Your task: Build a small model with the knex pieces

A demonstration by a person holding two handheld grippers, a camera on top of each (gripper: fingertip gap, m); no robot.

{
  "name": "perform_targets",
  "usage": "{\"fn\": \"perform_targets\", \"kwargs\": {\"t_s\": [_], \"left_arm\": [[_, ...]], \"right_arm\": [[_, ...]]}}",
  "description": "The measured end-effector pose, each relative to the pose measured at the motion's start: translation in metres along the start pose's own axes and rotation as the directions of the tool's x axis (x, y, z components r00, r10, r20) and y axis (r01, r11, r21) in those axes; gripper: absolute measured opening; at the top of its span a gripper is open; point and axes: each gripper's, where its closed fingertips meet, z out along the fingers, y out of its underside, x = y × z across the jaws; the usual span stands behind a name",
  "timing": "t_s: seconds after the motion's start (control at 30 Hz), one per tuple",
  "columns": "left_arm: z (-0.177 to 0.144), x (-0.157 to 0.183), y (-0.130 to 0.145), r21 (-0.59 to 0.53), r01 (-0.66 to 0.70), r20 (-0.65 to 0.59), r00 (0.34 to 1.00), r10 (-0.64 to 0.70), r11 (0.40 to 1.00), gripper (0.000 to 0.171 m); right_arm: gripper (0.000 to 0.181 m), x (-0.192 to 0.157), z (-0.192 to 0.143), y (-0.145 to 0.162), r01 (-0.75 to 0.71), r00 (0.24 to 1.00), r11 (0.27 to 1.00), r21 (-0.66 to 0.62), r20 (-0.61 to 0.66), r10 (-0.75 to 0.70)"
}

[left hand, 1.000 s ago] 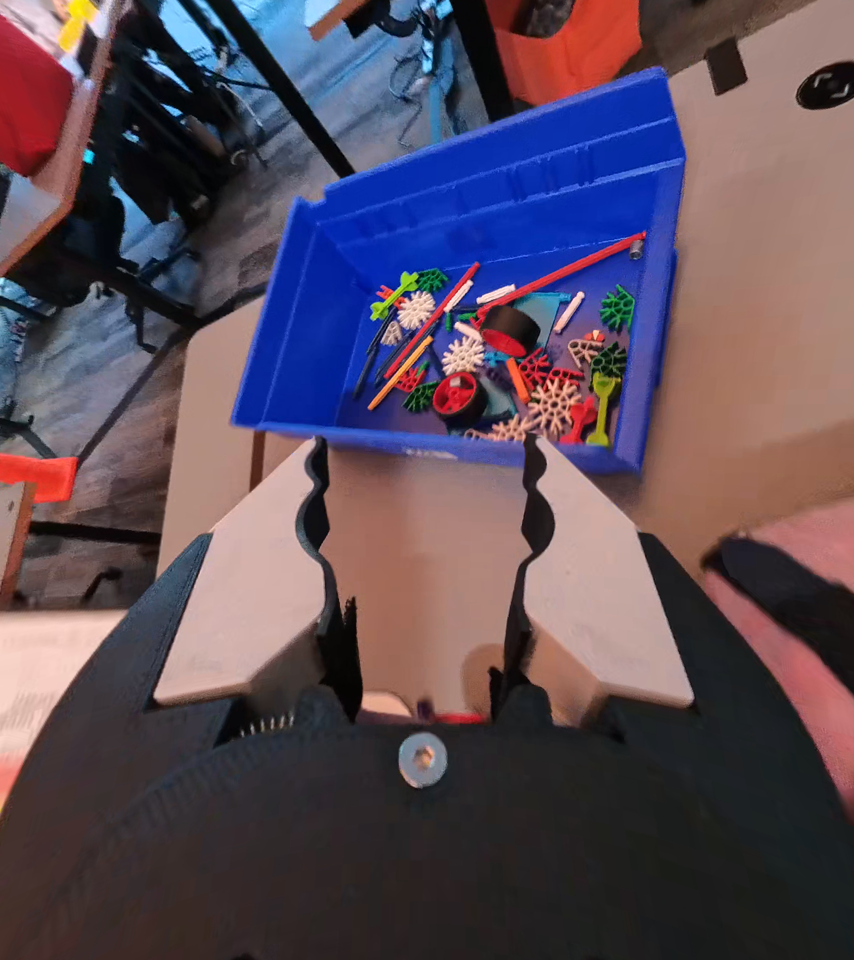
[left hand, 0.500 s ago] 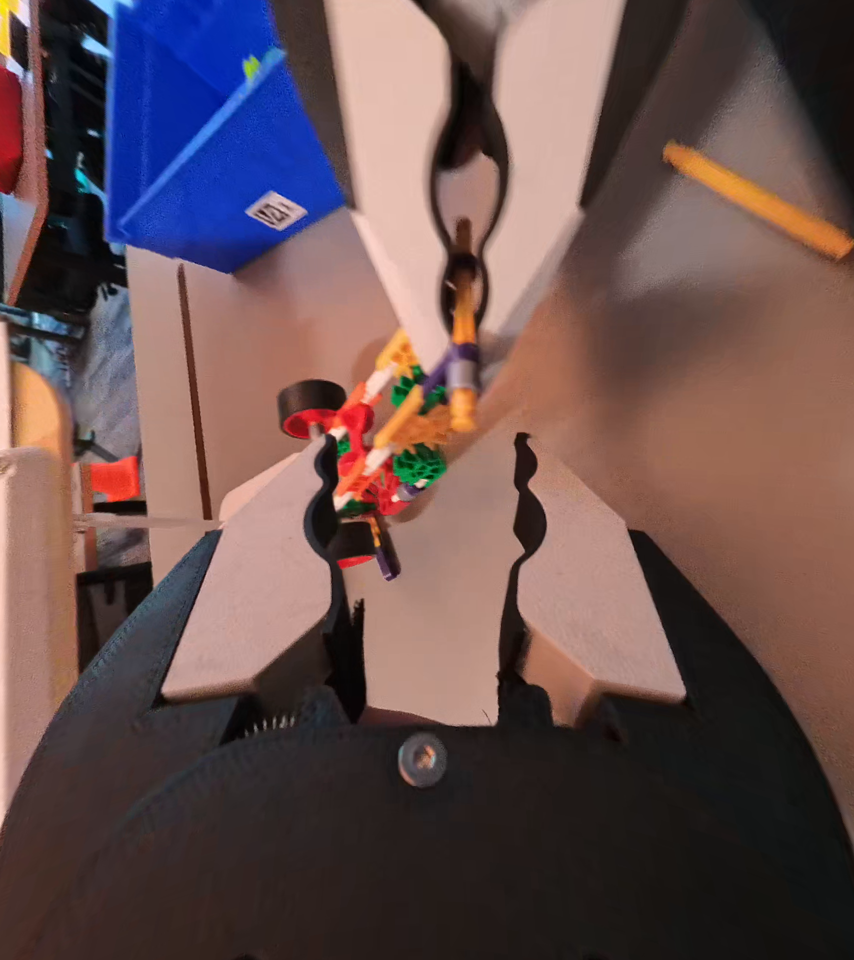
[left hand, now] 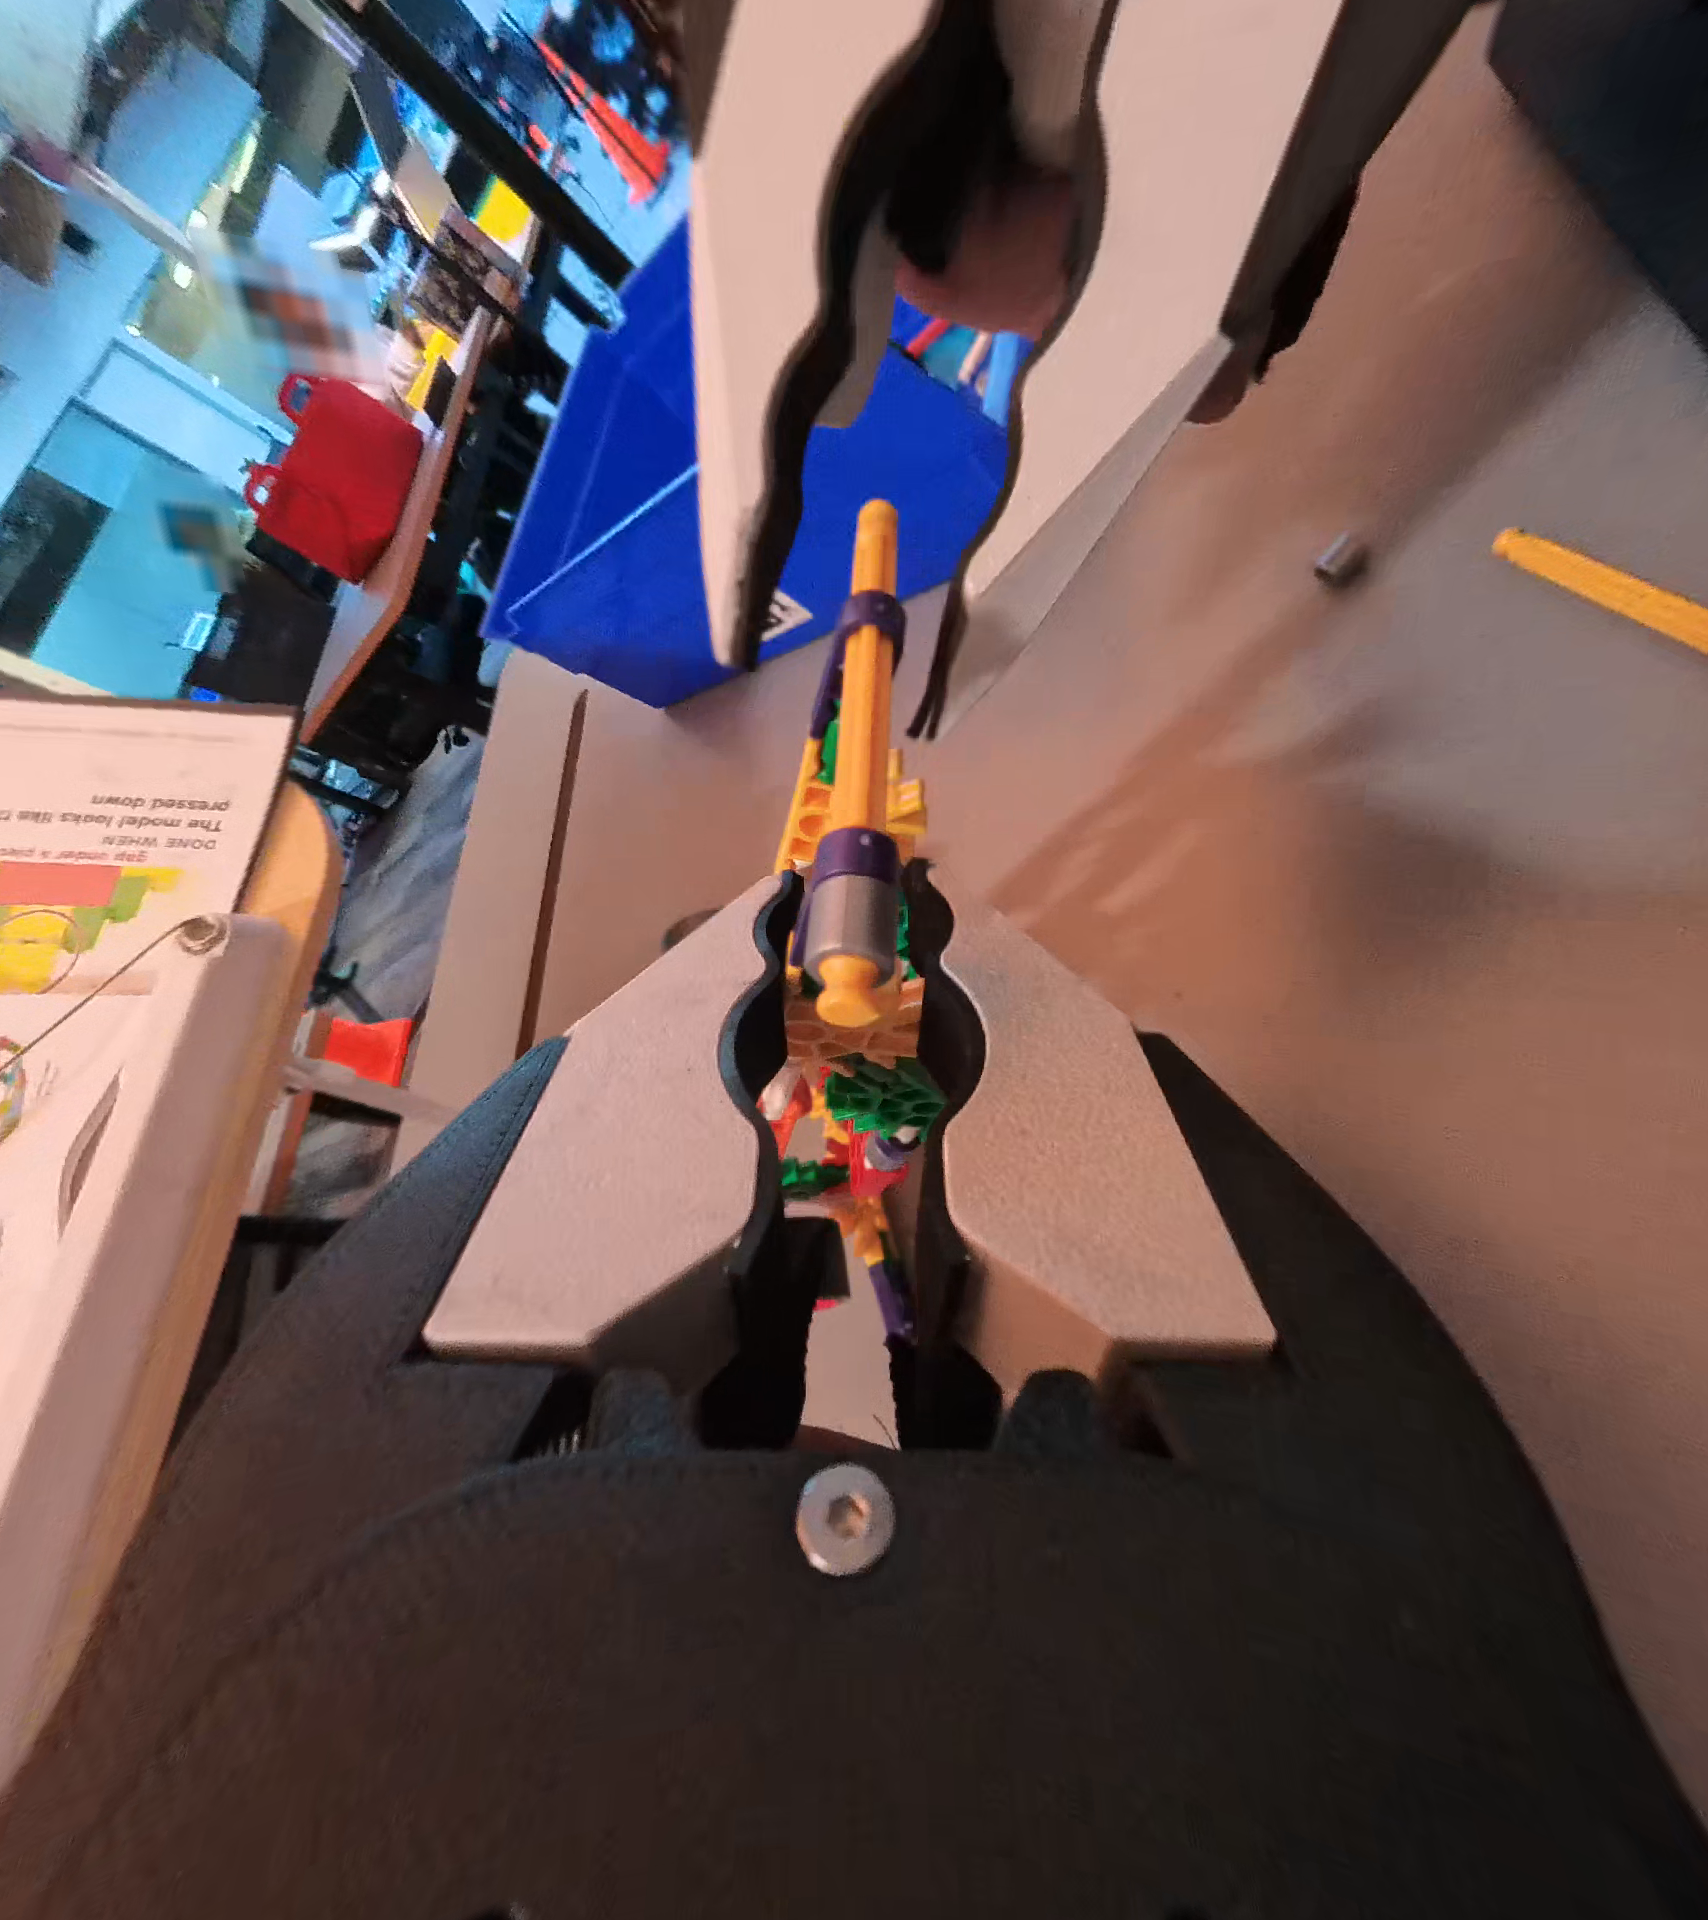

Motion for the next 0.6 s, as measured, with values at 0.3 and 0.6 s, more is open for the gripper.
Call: {"fn": "perform_targets", "kwargs": {"t_s": [0.3,0.6], "left_arm": [[0.003,0.005,0.004,-0.038,-0.050,-0.021,0.999,0.049,0.998,0.018],[-0.008,-0.012,0.001,0.012,0.088,-0.023,0.996,-0.087,0.996,0.017]], "right_arm": [[0.020,-0.003,-0.003,-0.004,0.213,0.974,0.969,-0.123,-0.049,-0.220],[0.002,0.028,-0.032,0.032,0.223,0.960,0.928,-0.299,-0.099,-0.263]]}}
